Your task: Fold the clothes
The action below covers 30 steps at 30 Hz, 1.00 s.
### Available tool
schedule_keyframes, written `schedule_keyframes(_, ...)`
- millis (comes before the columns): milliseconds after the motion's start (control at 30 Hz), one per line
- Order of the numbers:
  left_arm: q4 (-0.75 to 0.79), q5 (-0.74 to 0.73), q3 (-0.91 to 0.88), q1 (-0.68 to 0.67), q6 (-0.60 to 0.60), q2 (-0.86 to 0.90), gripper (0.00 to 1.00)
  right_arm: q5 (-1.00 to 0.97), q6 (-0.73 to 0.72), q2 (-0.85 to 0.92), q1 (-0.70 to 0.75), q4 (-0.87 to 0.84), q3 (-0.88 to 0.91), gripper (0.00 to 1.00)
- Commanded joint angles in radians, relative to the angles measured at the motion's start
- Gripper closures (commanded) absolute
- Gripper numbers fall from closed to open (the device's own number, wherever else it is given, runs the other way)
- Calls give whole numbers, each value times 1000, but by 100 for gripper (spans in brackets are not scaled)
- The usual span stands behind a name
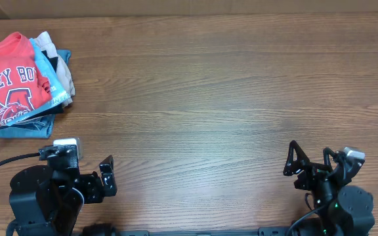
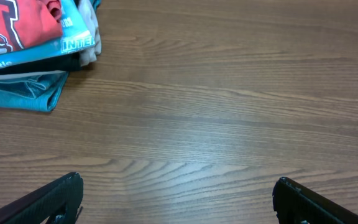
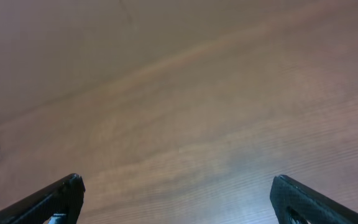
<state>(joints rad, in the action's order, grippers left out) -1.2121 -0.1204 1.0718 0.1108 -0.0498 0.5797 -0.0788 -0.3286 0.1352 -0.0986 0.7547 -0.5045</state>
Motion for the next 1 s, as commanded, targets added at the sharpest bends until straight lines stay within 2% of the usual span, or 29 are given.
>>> schedule_keyframes(0, 1, -3, -5, -6, 9, -4, 0, 5, 47, -90, 5, -80, 83, 0)
schedule_keyframes(67, 1, -3, -5, -6, 9, -4, 0, 0, 53, -134, 5, -147, 141, 0)
schedule_keyframes(300, 1, -3, -5, -6, 9, -4, 0, 6, 88, -132, 5, -496, 326, 0)
schedule_keyframes(533, 1, -3, -5, -6, 9, -4, 0, 2, 127, -132, 5, -774, 500, 0)
schedule_keyframes(667, 1, -3, -5, -6, 9, -4, 0, 32, 212, -132, 5, -734, 497, 0)
schedule_keyframes(733, 1, -3, -5, -6, 9, -4, 0, 34, 204, -132, 5, -665, 497, 0)
schedule_keyframes(967, 1, -4, -5, -6, 9, -4, 0, 69, 203, -132, 2, -671, 497, 0)
